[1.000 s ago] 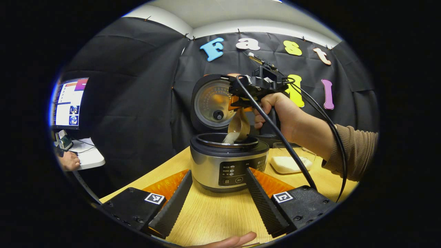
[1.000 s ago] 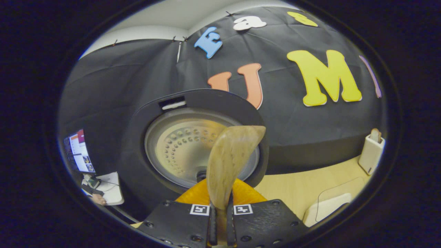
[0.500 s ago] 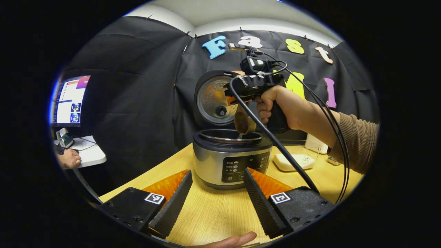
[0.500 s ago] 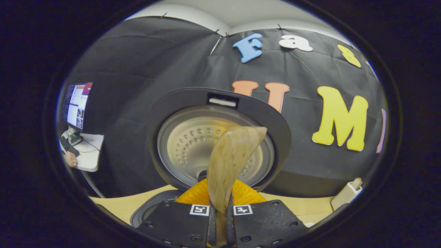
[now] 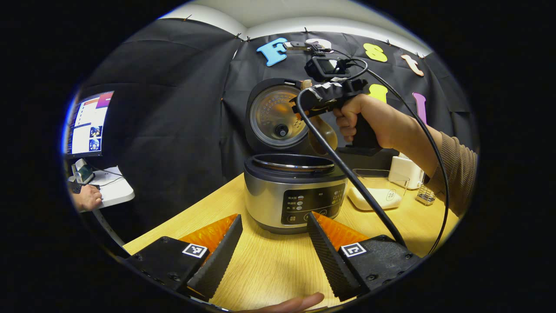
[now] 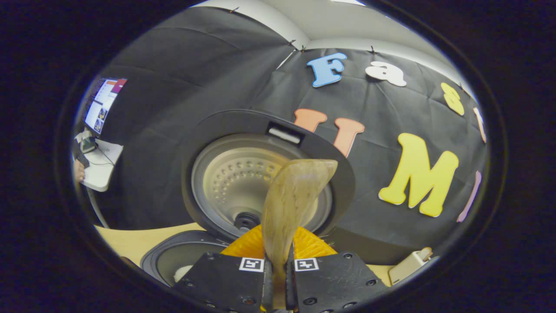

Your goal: Close the left gripper, press the button to open the rice cooker; take a wooden spoon from the chopstick holder with the right hand, scoop a spoonful of rice and pour it into the rice cooker, then put the wooden spoon back into the chopstick holder.

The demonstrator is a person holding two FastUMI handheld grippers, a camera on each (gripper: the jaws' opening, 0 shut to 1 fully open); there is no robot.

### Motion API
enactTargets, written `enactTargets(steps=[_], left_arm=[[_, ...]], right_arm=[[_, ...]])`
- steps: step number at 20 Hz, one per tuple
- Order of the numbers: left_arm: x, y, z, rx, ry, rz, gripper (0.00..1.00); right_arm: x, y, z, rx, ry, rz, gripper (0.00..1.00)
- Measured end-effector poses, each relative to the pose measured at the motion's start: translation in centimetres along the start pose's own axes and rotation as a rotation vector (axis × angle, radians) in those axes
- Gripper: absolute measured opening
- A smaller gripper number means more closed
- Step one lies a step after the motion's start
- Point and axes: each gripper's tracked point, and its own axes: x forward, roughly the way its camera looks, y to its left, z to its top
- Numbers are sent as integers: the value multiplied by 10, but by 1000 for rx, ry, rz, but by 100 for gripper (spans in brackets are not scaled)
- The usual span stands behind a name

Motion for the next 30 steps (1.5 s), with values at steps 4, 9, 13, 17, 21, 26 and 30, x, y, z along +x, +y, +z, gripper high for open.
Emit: enactTargets(steps=[4, 9, 13, 17, 21, 26, 30], left_arm=[[4, -15, 1, -7, 22, -6, 96], [10, -46, 4, -7, 44, -7, 96], [14, -80, 11, 1, 33, -32, 96], [21, -102, 17, 17, 15, -26, 96], [29, -126, 21, 3, 23, -46, 96], [39, -145, 25, 4, 22, -50, 96], [47, -159, 28, -24, 24, -63, 96]], right_arm=[[-22, -51, 10, 16, -41, -54, 11], [-54, -145, -3, 46, -42, -149, 11], [-78, -229, -29, 81, -26, -257, 11], [-111, -301, -64, 106, -2, -357, 10], [-138, -361, -107, 175, 47, -422, 11], [-161, -407, -168, 254, 125, -455, 11], [-173, -436, -204, 283, 152, -483, 11]])
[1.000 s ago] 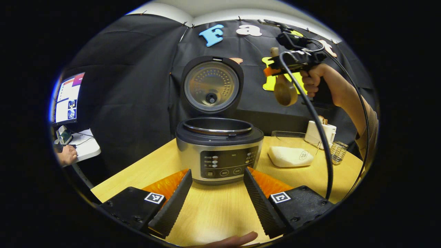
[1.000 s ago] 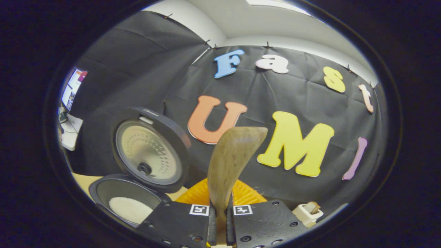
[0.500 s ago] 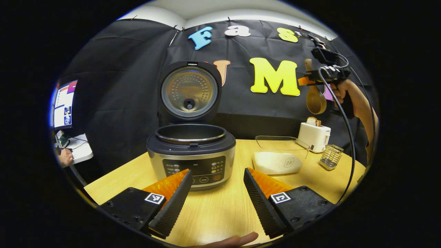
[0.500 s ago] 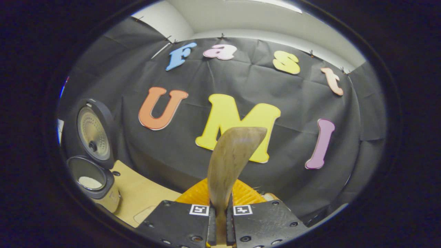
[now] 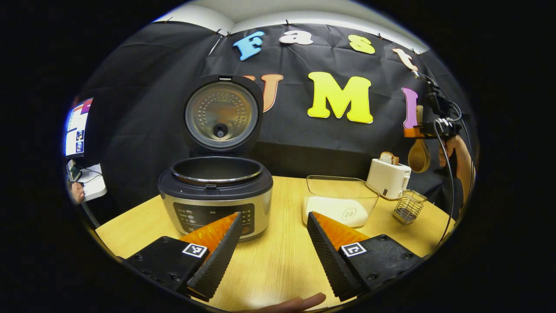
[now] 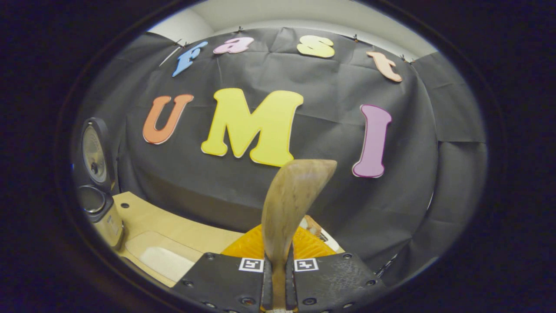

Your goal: Close the left gripper, press the button to open the rice cooker; take a wooden spoon from the chopstick holder with the right hand, scoop a spoonful of rice and pour it into the rice cooker, then put the wooden spoon back into the chopstick holder.

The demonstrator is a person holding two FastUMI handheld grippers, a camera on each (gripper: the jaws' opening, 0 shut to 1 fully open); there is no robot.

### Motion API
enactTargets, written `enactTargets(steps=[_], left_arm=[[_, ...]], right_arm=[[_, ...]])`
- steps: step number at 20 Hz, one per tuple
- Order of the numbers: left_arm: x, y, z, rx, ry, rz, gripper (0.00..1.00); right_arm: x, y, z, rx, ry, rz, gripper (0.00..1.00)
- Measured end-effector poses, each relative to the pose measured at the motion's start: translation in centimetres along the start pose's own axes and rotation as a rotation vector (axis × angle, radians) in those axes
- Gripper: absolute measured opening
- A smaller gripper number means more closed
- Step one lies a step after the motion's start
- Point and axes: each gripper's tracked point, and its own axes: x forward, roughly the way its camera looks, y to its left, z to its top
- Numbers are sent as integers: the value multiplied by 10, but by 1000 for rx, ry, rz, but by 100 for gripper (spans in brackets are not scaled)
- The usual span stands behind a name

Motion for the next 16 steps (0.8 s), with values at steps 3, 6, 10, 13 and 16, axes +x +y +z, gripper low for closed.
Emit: enactTargets(steps=[3, 6, 10, 13, 16], left_arm=[[1, -2, -2, 5, 5, 10, 96], [2, -8, -7, 0, 18, 7, 96], [2, -8, -1, 21, -1, 29, 96], [1, -13, 8, 19, -25, 26, 96], [0, -16, 10, 24, -34, 25, 100]], right_arm=[[6, -14, -23, 45, 40, 16, 11], [13, -26, -43, 84, 77, 21, 11], [11, -33, -64, 145, 103, 44, 11], [10, -34, -74, 179, 119, 66, 11], [9, -35, -84, 231, 129, 83, 11]])
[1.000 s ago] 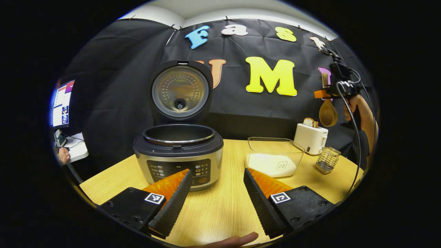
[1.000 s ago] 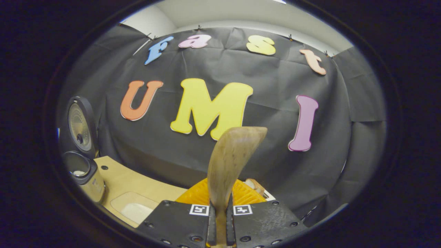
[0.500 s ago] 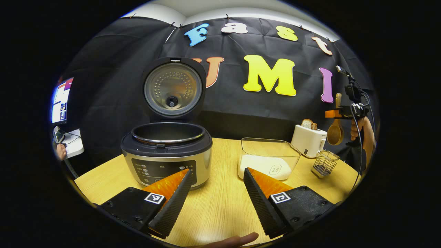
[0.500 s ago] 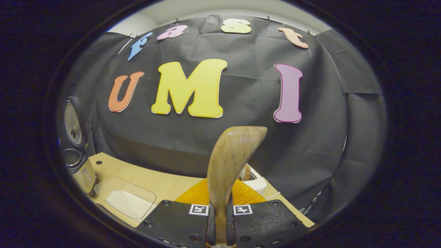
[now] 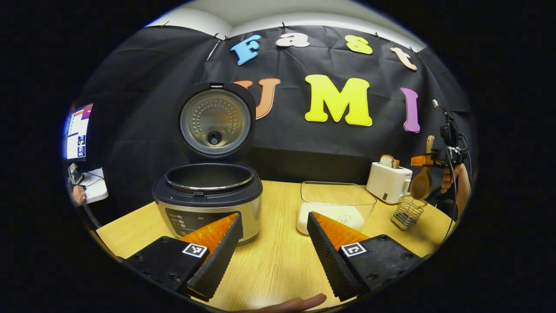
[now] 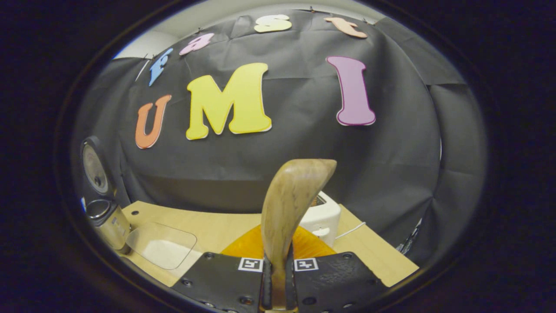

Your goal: Close the left gripper, press the button to open the rice cooker; take a wooden spoon from the chopstick holder with the right hand, scoop a spoonful of rice and pour it into the rice cooker, then put the wooden spoon back into the chopstick holder.

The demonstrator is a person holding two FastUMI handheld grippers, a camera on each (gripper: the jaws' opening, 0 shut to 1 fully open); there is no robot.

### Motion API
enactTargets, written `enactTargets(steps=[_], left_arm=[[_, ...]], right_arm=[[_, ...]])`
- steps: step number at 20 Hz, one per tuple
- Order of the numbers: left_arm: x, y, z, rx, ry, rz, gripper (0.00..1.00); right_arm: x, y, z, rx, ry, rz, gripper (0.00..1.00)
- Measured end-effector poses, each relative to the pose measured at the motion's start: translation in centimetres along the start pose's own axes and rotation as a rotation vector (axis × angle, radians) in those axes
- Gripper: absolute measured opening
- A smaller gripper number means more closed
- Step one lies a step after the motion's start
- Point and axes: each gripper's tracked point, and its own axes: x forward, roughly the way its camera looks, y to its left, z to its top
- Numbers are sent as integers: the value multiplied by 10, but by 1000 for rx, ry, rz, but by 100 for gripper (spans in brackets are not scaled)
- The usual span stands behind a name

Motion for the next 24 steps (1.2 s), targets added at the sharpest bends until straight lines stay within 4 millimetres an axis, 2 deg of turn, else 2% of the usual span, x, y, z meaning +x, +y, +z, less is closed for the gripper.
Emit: enactTargets(steps=[1, 6, 8, 9, 11, 12, 13, 15, 19, 24], left_arm=[[-1, 1, 1, 3, -4, 6, 96], [-3, 5, 3, -6, -10, 18, 96], [-5, 7, 6, 0, -15, 24, 96], [-6, 8, 7, 4, -19, 27, 96], [-7, 9, 8, 5, -22, 27, 96], [-8, 10, 9, 5, -25, 29, 96], [-9, 10, 9, 6, -26, 29, 96], [-10, 11, 10, 7, -27, 31, 96], [-13, 13, 12, 8, -35, 38, 96], [-13, 19, 24, 0, -49, 36, 96]], right_arm=[[2, -1, -1, -1, 3, -3, 12], [1, -4, -7, 20, 1, 14, 13], [2, -1, -10, 42, 4, 33, 20], [2, 2, -15, 55, 28, 45, 27], [2, -2, -21, 59, 40, 33, 29], [2, -3, -20, 53, 38, 24, 28], [0, -6, -15, 42, 22, 11, 34], [-4, -14, -4, 10, -15, -28, 36], [-16, -15, 10, -19, -40, -42, 62], [-30, -11, 16, -13, -44, -32, 71]])
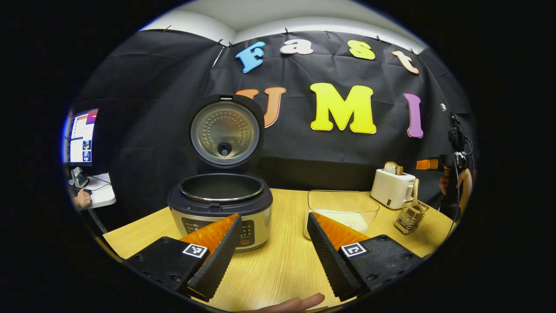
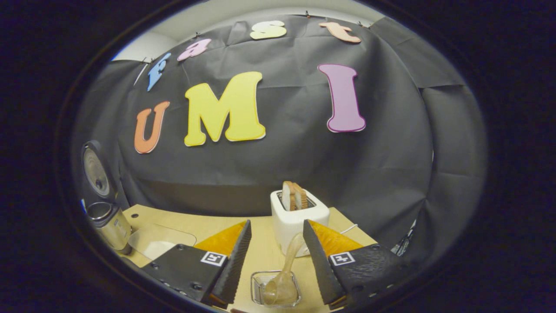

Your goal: Close the left gripper, press the button to open the rice cooker; take a wooden spoon from the chopstick holder with the right hand, scoop a spoonful of rice and pour it into the rice cooker, then put the wooden spoon back into the chopstick holder.

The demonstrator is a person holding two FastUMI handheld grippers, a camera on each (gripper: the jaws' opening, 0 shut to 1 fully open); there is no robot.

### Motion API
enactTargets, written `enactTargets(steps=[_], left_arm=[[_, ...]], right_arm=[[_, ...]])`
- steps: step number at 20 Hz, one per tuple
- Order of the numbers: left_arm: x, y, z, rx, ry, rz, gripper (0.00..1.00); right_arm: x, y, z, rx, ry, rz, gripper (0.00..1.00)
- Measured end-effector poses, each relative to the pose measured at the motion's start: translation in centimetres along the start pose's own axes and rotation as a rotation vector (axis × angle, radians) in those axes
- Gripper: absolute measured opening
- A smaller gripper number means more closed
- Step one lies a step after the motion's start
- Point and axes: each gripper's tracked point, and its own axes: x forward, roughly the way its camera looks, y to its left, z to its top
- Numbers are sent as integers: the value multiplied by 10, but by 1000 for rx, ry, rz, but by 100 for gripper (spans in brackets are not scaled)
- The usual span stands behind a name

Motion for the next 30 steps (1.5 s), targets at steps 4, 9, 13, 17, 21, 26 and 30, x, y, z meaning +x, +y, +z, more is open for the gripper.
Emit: enactTargets(steps=[4, 9, 13, 17, 21, 26, 30], left_arm=[[2, 16, 21, 31, -37, 24, 100], [5, 40, 49, 51, -65, 70, 95], [19, 55, 84, 51, -88, 94, 95], [41, 69, 119, 26, -77, 97, 95], [70, 83, 152, 15, -82, 107, 95], [111, 102, 187, -7, -47, 120, 95], [131, 119, 220, -59, -60, 139, 95]], right_arm=[[-12, -3, 6, -19, -10, -16, 90], [-31, -9, 7, -23, -10, -25, 93], [-49, -10, 3, -60, -15, -19, 94], [-67, -9, 0, -106, -32, -9, 95], [-80, 3, -3, -107, -48, 32, 93], [-87, -3, -8, -164, -76, 51, 95], [-90, -21, -15, -167, -76, 24, 97]])
